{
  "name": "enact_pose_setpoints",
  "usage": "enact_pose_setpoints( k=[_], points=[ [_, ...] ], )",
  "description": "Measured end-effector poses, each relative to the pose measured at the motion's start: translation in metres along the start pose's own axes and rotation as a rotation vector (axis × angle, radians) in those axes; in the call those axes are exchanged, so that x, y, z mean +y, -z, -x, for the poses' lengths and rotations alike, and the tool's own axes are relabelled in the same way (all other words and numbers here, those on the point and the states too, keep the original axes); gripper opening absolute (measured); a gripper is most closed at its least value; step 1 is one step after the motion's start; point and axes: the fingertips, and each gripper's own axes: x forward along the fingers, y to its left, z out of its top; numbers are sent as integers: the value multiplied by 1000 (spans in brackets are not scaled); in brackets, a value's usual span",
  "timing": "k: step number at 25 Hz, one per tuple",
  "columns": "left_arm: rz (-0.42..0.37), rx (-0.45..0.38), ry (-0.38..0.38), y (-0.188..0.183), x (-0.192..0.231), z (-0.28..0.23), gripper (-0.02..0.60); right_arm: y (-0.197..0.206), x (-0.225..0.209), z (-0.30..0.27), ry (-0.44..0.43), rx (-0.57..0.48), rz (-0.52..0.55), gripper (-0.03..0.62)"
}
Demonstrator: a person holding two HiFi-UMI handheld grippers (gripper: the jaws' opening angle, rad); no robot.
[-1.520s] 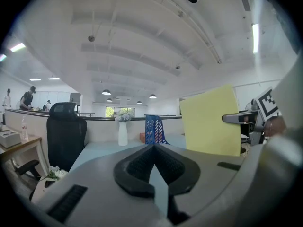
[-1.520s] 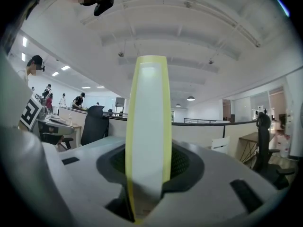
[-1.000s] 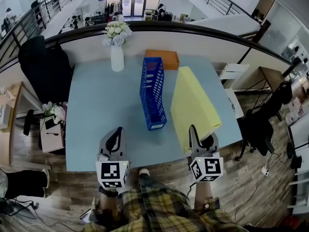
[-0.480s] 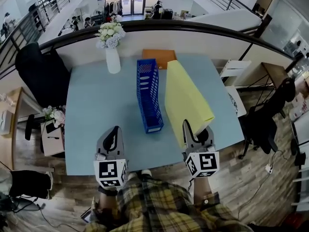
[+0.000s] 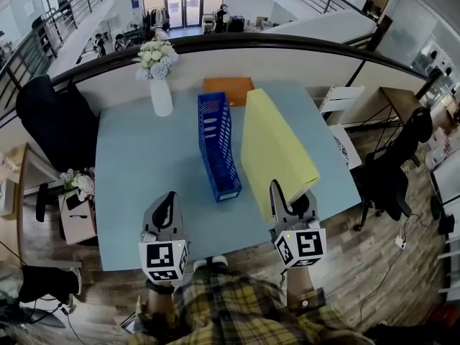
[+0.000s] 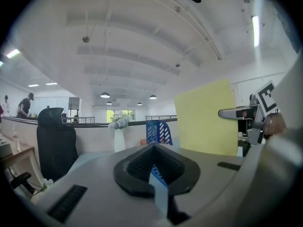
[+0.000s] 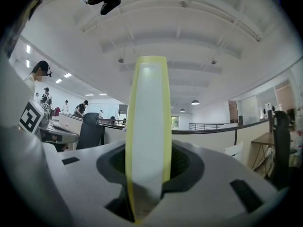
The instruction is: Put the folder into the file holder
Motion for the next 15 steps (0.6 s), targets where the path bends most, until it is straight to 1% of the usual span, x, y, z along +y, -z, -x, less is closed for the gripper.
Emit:
enact_pose_setpoints(
  k=[6, 15],
  points=[
    [1, -3, 26, 1, -2, -4, -5, -10, 8, 4, 7, -24, -9, 157],
    [-3, -6, 41, 0, -4, -1, -5, -33, 30, 4, -29, -69, 4, 156]
  ],
)
